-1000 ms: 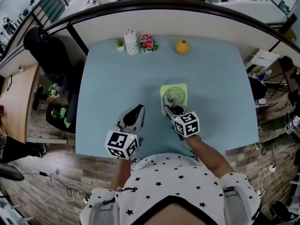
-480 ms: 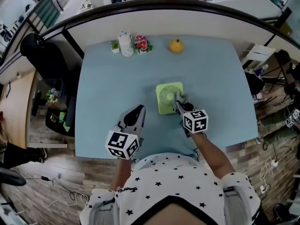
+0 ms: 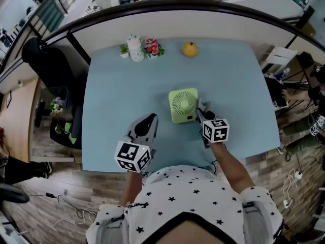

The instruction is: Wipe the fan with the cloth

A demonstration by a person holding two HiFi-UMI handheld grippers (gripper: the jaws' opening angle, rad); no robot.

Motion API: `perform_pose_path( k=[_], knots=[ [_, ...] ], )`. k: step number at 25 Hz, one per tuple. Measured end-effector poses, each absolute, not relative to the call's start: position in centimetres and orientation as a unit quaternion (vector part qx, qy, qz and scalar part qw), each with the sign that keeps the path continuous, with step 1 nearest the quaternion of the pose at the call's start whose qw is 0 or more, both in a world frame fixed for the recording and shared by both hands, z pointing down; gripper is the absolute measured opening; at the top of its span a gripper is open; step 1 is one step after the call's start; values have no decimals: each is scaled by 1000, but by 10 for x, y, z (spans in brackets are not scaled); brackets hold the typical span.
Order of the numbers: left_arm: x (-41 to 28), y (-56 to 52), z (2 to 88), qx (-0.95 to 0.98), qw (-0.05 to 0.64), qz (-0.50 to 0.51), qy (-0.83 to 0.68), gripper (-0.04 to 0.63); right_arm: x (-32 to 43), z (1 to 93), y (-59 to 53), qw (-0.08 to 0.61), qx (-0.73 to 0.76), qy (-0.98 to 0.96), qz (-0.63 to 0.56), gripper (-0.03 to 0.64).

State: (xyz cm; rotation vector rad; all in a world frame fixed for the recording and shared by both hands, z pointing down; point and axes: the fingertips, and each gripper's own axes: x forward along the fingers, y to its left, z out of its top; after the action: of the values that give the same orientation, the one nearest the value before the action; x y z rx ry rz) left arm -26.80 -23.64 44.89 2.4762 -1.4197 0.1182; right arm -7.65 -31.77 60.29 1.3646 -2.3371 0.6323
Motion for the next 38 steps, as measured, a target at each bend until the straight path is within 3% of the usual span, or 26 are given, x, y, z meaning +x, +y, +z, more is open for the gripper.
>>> perform_pose_path(
  k=[8,18,38],
  knots=[
    [-266,-234,446,860,138,39,-490,40,-129,570,-304,151,421,-872,200,54],
    [-279,-228,447,850,141,36,-506,40,-193,604,-265,203,333,-898,201,54],
    [-262,-231,453,860,146,42,-487,40,-111,617,-288,208,421,-854,222,54]
  ],
)
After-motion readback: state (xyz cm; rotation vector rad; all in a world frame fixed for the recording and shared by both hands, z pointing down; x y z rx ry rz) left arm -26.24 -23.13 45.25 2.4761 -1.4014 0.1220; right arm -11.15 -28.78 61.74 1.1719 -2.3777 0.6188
